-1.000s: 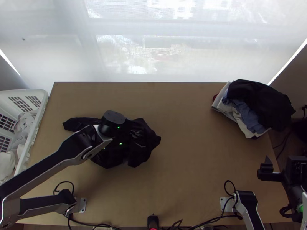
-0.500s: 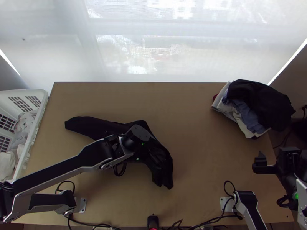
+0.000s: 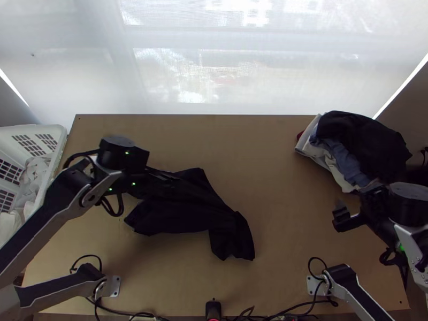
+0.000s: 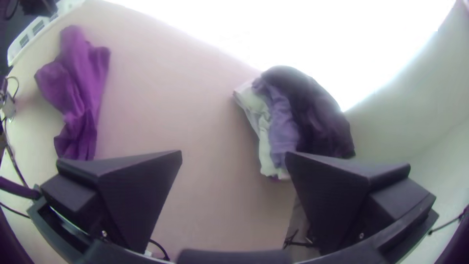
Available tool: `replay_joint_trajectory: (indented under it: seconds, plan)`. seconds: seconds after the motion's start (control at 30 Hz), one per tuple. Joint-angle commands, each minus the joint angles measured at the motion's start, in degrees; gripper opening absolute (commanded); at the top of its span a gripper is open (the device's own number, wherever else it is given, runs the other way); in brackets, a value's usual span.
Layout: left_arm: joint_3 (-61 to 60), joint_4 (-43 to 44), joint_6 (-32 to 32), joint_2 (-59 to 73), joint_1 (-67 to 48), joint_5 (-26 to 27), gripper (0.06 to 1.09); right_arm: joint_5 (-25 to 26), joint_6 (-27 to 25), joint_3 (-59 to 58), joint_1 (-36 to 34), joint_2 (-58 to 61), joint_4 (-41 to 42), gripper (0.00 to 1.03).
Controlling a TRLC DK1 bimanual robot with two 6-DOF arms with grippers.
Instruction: Fold the t-shirt
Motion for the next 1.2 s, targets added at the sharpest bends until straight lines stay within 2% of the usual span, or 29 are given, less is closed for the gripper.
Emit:
replay_joint_trajectory:
  seconds: [0.0,0.27,0.47,0.6,0.8,1.17]
  plan:
    - [-8.87,-1.83,2.06,-10.52,15.69,0.13,1.04,-0.01,-2.30,3.72,17.63,9.75,0.66,0.98]
    - [-16.60,-4.99,2.06,-19.14,25.19,0.13,1.04,-0.01,-3.09,5.74,38.55,21.70,2.15,0.98]
    - [-20.47,-7.54,3.11,-23.18,31.95,0.04,1.04,-0.01,-4.32,6.09,47.43,33.13,12.00,0.98]
    - [-21.26,-8.25,3.29,-24.94,34.33,0.13,1.04,-1.68,-3.62,8.91,50.59,42.79,19.12,0.98]
    - [-22.31,-8.60,3.29,-26.08,37.49,0.13,1.04,-3.26,-3.27,13.74,55.25,53.17,21.66,0.98]
    - [-25.39,-10.18,4.17,-28.72,40.57,0.04,1.04,-4.93,-3.09,14.97,55.78,65.29,31.95,0.96]
